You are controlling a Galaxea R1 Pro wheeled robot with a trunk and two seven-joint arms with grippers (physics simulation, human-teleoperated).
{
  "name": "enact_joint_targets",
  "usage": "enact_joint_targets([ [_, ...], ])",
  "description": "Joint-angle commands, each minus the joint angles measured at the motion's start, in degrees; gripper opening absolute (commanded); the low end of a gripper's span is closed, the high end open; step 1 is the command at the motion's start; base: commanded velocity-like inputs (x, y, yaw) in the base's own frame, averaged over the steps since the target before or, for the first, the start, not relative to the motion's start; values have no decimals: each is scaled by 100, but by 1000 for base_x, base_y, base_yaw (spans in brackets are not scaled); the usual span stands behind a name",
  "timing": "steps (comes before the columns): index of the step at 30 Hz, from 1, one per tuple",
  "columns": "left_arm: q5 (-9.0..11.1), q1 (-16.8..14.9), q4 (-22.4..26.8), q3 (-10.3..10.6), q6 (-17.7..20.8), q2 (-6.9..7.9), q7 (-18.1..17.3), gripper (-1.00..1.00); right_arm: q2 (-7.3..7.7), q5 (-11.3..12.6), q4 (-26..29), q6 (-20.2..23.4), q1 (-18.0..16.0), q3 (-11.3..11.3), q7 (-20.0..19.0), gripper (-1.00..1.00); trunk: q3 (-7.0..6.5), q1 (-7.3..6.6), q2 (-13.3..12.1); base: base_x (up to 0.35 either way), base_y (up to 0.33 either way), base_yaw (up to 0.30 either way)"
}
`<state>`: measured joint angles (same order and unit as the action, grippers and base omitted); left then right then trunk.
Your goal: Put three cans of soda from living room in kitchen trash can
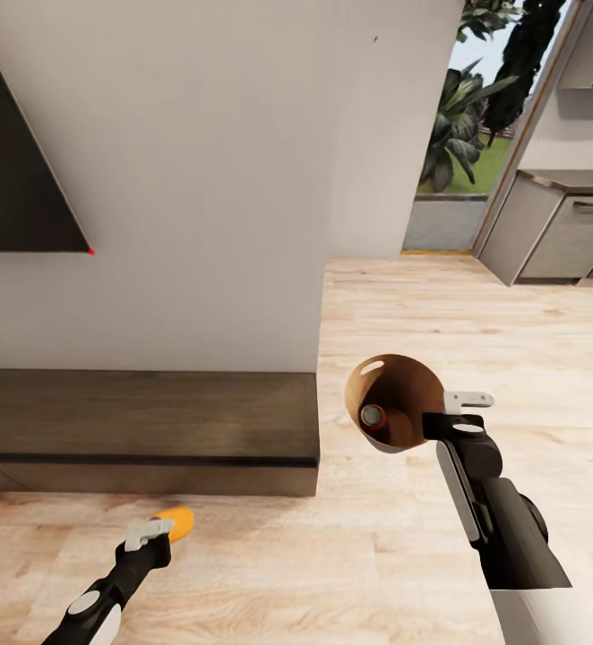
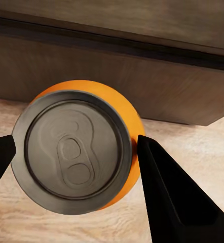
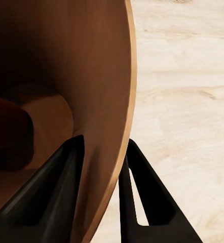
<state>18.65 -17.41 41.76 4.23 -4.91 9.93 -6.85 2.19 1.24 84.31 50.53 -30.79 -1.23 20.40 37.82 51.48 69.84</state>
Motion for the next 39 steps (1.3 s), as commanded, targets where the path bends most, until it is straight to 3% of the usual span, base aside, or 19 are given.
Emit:
enact_joint_targets([
  [1,-11,0,0,0,-1,0,0,-100,0,-54,4,1,-2,0,-9,-100,-7,0,0,0,0,0],
  [14,-11,0,42,-1,-10,0,-1,-100,-8,-54,-2,1,-5,0,-9,-100,-18,0,0,-174,0,16],
  [25,-11,0,53,-1,-10,0,-2,-100,-8,-54,-2,1,-3,-2,-9,-100,-18,0,0,-132,0,207],
  [39,18,0,1232,-18,45,134,-84,-100,1,-68,-2,1,-2,9,-1,-100,-18,0,0,-1,0,20],
])
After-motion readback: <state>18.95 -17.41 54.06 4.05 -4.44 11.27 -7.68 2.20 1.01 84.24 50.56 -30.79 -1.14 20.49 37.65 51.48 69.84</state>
